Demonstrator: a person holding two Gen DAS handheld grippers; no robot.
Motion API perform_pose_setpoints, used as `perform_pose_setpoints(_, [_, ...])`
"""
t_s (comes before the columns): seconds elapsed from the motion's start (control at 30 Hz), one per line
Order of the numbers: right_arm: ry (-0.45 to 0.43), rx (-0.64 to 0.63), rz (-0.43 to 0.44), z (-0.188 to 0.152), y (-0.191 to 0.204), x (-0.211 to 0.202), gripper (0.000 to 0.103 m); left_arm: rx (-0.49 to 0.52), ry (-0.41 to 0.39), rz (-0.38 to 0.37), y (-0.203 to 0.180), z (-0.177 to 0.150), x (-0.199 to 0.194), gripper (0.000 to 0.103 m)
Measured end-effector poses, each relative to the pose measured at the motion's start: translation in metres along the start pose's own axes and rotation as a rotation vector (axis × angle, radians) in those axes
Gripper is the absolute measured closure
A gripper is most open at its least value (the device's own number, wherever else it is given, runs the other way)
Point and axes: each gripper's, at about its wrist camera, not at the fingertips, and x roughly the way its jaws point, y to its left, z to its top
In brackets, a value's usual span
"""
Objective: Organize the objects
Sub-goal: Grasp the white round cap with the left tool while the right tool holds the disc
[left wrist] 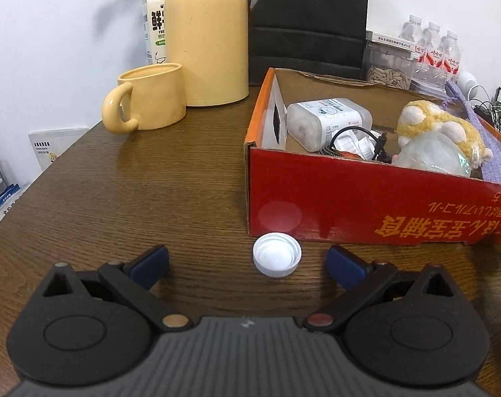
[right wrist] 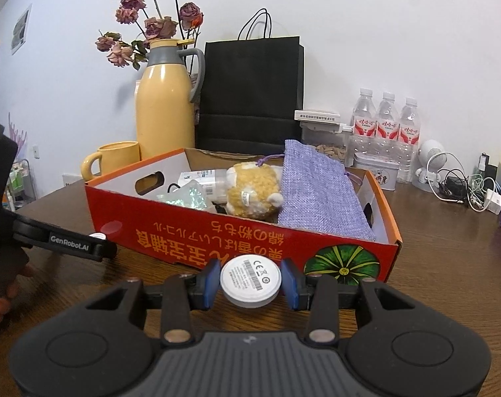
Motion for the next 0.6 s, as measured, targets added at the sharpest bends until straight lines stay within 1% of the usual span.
perform_pose_setpoints(0.3, [0.000, -0.001, 0.002, 0.000, 0.001, -0.001, 0.064, 0.011, -0.001, -0.013, 0.000, 0.002, 0.003, 0.000])
perform_pose_setpoints(0.33, [-0.001, -0.001, 0.002, 0.000, 0.001, -0.001, 0.064, 0.010, -0.005, -0.013, 0.000, 0.002, 0.002, 0.004])
perform_pose_setpoints(0.37, [-0.001, -0.002, 0.002, 0.000, 0.001, -0.001, 0.064, 0.009, -0.014, -0.011, 0.000, 0.002, 0.001, 0.017])
perform_pose_setpoints(0.4, [-0.001, -0.002, 0.002, 0.000, 0.001, -0.001, 0.064, 0.011, -0.029, -0.012, -0.001, 0.001, -0.002, 0.026])
perform_pose_setpoints(0.47, [0.000, -0.002, 0.002, 0.000, 0.001, -0.001, 0.064, 0.020, -0.055, -0.023, -0.002, -0.001, -0.008, 0.073])
perform_pose_setpoints(0.6, [-0.001, -0.002, 0.002, 0.000, 0.001, -0.001, 0.065, 0.034, -0.070, -0.053, -0.008, -0.006, -0.017, 0.074])
